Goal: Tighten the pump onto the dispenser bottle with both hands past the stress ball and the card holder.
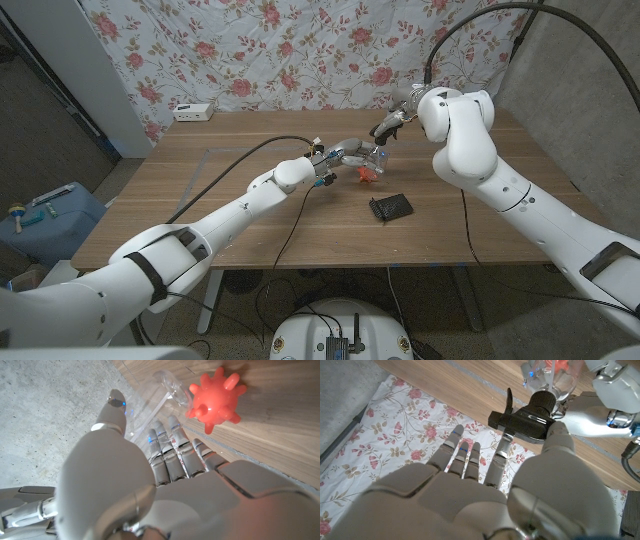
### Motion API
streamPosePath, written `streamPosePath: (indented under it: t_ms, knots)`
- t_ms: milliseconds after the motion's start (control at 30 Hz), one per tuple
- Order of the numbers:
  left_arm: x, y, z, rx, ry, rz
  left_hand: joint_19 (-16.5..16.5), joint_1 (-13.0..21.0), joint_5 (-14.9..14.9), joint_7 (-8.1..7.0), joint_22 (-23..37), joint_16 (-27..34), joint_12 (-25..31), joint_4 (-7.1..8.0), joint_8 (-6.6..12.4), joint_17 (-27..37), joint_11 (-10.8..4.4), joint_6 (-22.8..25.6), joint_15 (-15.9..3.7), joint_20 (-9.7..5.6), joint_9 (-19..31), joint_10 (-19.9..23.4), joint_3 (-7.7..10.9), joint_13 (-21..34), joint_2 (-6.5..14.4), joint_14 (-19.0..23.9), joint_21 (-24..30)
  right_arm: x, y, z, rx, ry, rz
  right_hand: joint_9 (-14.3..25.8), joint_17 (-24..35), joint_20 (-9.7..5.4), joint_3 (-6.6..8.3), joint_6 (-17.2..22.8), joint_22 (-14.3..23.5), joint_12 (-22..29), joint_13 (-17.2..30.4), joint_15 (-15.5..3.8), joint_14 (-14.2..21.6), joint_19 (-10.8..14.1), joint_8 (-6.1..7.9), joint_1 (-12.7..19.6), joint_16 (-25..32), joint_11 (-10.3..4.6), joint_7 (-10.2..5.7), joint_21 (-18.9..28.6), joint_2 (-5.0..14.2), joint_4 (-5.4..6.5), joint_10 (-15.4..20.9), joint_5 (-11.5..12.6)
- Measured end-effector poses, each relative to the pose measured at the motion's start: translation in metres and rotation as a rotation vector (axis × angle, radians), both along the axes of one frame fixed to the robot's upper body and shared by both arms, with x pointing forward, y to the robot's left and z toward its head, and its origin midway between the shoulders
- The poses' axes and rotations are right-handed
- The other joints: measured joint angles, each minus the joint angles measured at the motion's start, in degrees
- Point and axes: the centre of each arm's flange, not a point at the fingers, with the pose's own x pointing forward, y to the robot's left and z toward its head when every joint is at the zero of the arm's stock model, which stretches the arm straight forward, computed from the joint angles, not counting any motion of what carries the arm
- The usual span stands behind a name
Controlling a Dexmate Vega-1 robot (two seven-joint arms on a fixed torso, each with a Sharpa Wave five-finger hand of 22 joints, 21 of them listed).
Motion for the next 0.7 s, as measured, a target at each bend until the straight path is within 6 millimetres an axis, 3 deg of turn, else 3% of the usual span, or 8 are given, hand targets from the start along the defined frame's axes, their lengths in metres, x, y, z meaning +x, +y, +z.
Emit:
streamPosePath:
  t_ms: [700]
  knots:
    - [0.0002,0.0022,0.0032,0.003,-0.020,0.003,0.0,0.0,0.0,0.00,0.0,0.0,0.0,-0.07,-0.02,0.0,-0.14,0.0,0.00,0.00,0.0,0.1,0.07,0.0,0.0,0.0,0.0,0.0029,0.0080,0.0007,-0.011,-0.063,-0.061,-0.1,-0.1,0.06,-0.23,8.3,0.0,0.4,-0.3,-1.03,4.1,2.5,1.66,-1.1,0.2,-0.34,1.49,0.0,0.68,0.58,5.0,-0.8]
